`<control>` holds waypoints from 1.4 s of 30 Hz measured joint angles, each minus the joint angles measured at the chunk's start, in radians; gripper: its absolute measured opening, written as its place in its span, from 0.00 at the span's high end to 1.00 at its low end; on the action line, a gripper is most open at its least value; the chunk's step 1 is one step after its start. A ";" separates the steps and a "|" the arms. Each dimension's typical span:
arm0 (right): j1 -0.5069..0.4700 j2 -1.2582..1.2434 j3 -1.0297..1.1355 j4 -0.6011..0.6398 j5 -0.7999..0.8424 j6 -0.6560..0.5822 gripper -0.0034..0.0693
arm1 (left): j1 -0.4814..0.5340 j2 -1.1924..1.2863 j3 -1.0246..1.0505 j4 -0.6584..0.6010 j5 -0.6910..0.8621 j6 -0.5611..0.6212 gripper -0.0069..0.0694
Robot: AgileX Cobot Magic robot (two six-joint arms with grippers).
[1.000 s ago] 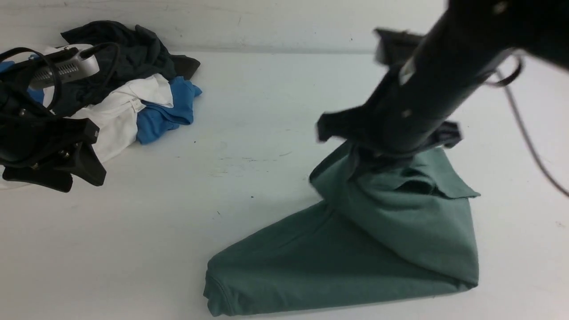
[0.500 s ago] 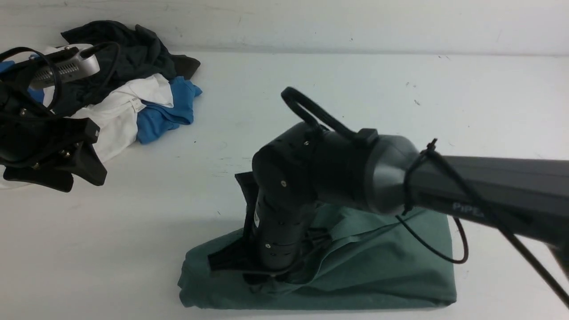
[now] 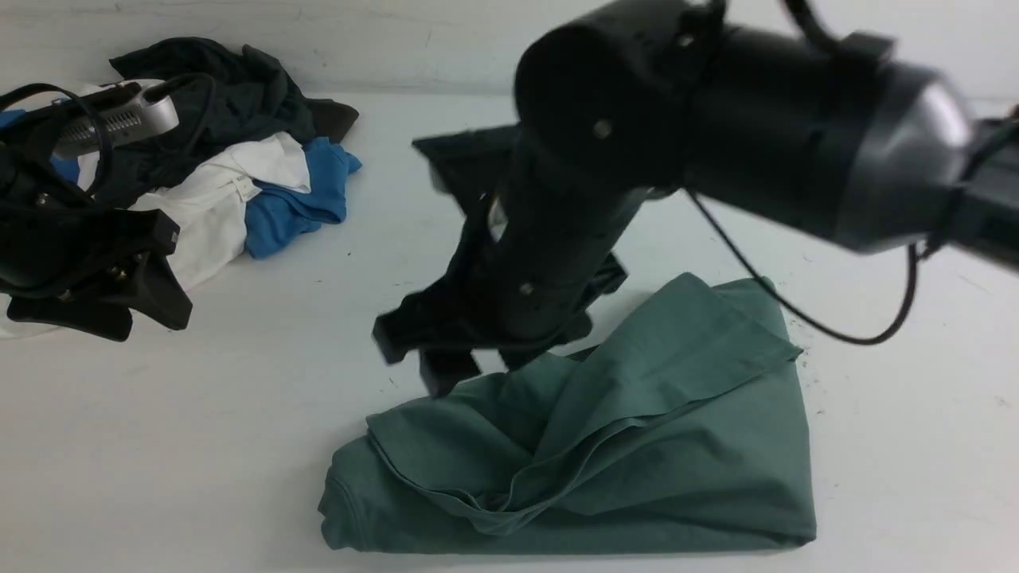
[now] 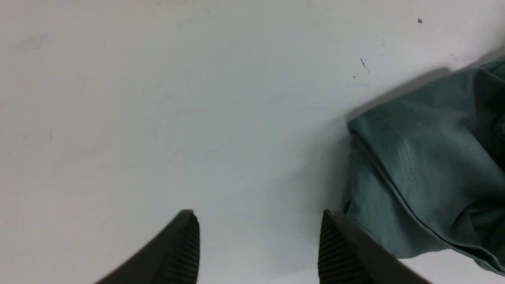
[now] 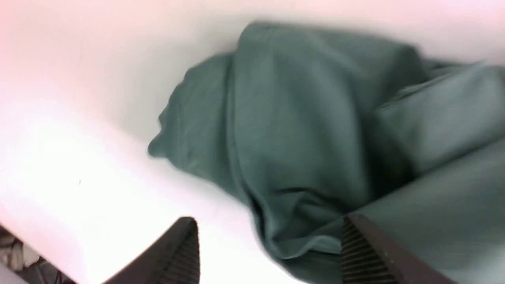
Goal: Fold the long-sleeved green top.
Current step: Use the right arm to drag the right edge of the fabric to the left and folds it over the left edge
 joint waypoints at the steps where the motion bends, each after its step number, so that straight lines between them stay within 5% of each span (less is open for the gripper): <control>1: -0.025 -0.014 0.000 -0.001 0.000 0.000 0.33 | 0.000 0.000 0.000 0.000 0.000 0.000 0.40; 18: -0.622 -0.015 0.296 0.142 -0.032 -0.067 0.33 | 0.000 0.000 0.000 -0.014 -0.001 0.000 0.40; 32: -0.632 0.160 0.295 0.106 -0.161 -0.165 0.34 | 0.000 0.000 0.000 -0.024 -0.009 0.000 0.40; 42: -0.632 0.161 0.233 0.158 -0.135 -0.214 0.53 | 0.000 0.000 0.000 -0.024 -0.016 0.000 0.40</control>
